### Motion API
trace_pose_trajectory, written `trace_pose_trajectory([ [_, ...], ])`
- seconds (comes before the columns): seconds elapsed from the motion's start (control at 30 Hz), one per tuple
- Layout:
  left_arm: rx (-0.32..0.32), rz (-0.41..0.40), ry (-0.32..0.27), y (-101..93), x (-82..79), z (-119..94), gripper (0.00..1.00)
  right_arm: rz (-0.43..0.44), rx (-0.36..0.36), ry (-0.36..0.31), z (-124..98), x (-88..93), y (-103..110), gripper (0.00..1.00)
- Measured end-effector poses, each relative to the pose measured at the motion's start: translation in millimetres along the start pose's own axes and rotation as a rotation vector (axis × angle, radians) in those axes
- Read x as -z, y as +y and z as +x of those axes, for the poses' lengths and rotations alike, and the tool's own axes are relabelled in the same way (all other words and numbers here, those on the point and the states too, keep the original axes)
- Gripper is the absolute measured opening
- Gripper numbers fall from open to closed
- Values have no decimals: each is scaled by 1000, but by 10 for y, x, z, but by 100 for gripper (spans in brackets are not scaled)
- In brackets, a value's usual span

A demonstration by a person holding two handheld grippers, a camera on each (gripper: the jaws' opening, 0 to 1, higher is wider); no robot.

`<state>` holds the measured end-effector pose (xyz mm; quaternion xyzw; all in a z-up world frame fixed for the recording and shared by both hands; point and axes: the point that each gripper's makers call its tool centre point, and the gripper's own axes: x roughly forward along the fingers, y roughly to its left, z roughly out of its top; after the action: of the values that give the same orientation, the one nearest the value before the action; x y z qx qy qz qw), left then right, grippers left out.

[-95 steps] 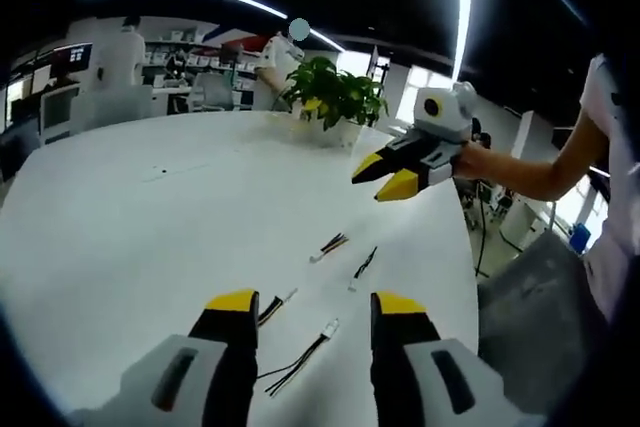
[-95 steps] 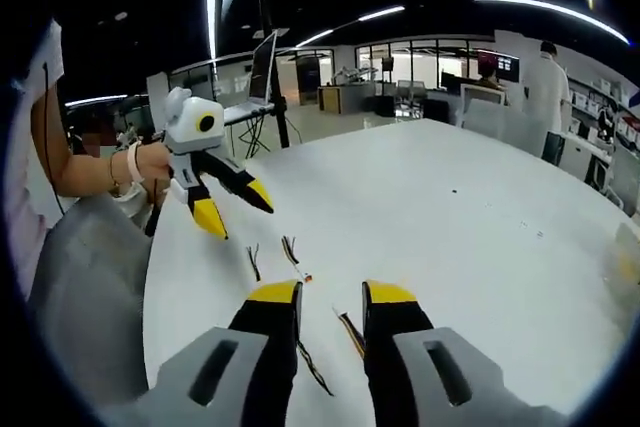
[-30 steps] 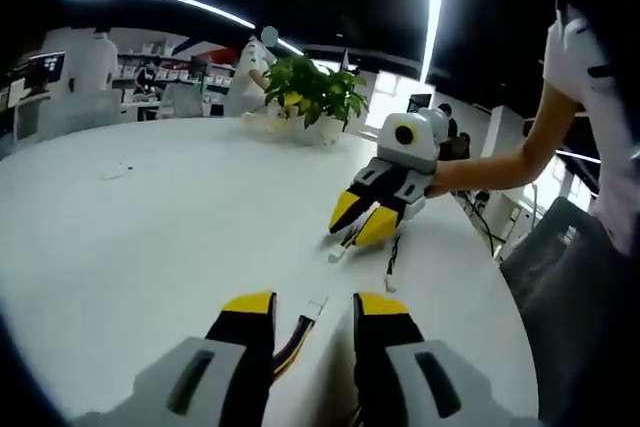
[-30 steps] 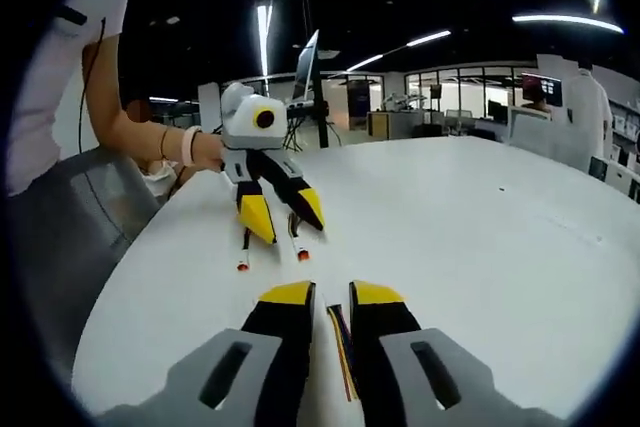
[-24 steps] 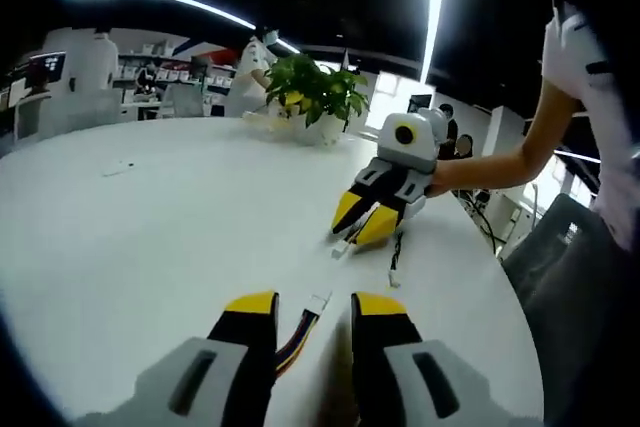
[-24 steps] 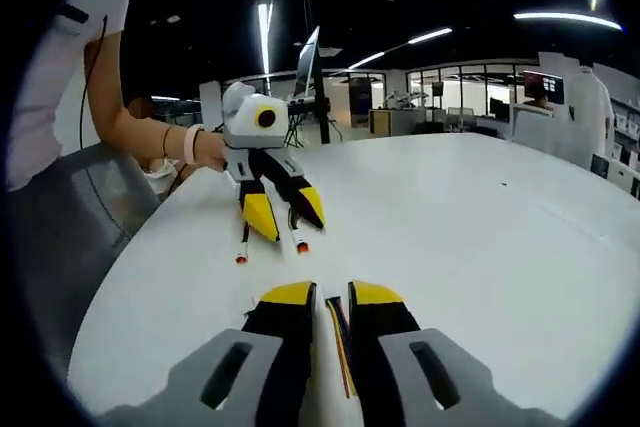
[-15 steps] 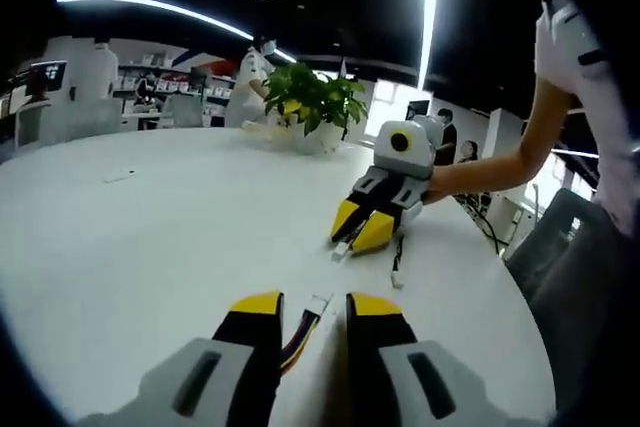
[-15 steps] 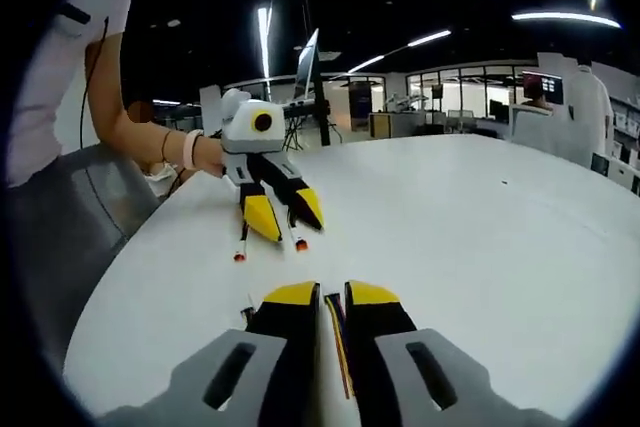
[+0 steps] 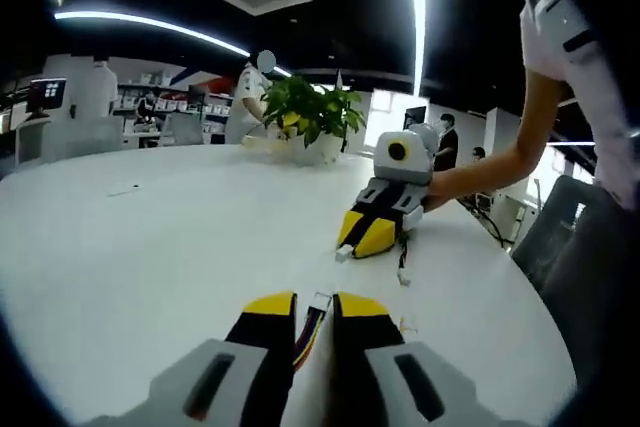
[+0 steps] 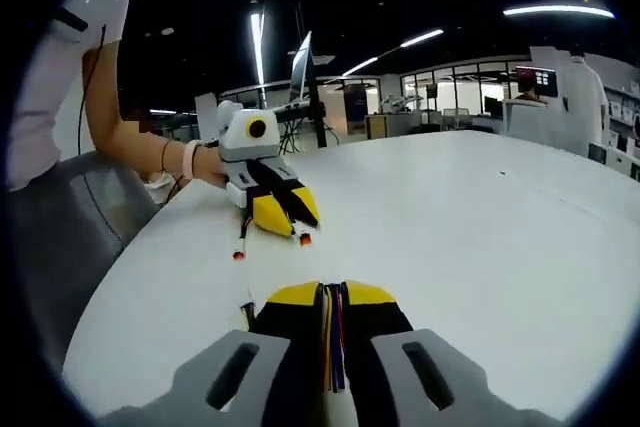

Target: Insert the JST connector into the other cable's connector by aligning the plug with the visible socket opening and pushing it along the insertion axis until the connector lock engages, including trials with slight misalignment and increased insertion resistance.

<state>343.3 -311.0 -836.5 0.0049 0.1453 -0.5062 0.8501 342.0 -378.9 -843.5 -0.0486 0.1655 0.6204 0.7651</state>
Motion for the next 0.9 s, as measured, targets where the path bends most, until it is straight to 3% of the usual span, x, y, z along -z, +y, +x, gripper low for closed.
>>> trace_pose_trajectory([
  [0.2, 13, 41, -5, -5, -4, 12, 4, 0, 10, -8, 18, -28, -45, 5],
  [0.27, 21, 36, -11, -4, -6, 12, 1, 9, 7, -11, 29, -41, -59, 5],
  [0.33, 61, -22, -35, -68, -27, 2, 0, 21, 1, -21, 42, -51, -59, 5],
  [0.53, 72, 2, -33, -91, -33, 15, 0, 17, -26, -46, 77, -108, -29, 4],
  [0.63, 84, -3, -42, -100, -45, 7, 0, 27, -47, -71, 99, -172, 0, 4],
  [0.9, 135, -30, -51, -138, -69, 3, 0, -9, -136, -48, 193, -182, 161, 4],
])
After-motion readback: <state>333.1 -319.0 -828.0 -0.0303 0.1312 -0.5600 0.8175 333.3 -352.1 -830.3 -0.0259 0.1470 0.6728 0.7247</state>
